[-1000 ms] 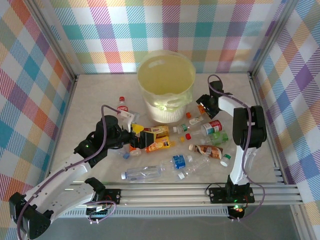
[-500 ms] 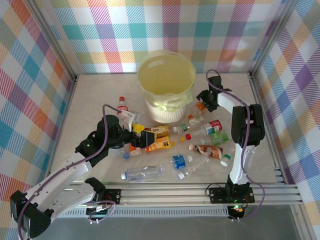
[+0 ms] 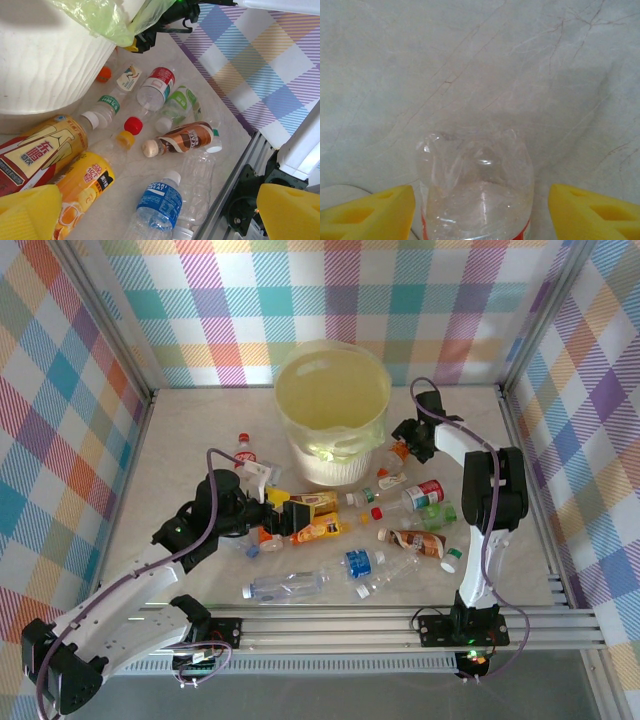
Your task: Put the plastic bottles in the bin
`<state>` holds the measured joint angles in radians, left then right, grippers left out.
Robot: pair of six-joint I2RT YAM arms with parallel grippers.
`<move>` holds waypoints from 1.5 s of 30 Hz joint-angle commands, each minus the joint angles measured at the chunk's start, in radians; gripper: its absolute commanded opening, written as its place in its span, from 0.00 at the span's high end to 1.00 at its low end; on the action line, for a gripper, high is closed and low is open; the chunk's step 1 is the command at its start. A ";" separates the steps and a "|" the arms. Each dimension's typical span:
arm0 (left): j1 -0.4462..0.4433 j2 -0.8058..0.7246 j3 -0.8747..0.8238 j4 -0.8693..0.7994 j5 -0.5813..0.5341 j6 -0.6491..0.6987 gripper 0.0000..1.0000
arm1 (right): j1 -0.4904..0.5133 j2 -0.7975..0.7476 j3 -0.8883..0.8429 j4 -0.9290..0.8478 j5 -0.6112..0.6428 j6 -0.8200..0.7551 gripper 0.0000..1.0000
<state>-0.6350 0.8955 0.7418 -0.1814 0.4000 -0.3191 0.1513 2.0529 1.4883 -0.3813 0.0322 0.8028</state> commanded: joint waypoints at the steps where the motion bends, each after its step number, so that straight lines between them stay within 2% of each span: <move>1: -0.022 0.001 0.016 0.023 -0.004 -0.004 0.00 | 0.010 0.027 0.015 -0.015 -0.017 -0.008 0.29; 11: -0.023 0.004 0.015 0.013 -0.014 0.001 0.00 | 0.029 0.029 -0.034 0.023 -0.021 -0.007 0.32; 24: -0.028 0.014 0.043 -0.008 -0.013 0.005 0.03 | 0.030 -0.028 -0.017 0.031 0.043 -0.097 0.46; 35: -0.028 0.014 0.097 -0.043 -0.013 0.021 0.00 | 0.021 -0.149 0.021 -0.007 0.145 -0.259 0.49; 45: -0.028 0.026 0.166 -0.026 0.040 0.008 0.00 | 0.023 -0.372 -0.023 -0.047 0.243 -0.374 0.50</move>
<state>-0.6476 0.9127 0.8627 -0.2192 0.4061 -0.3180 0.1761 1.7573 1.4734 -0.3992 0.2218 0.4862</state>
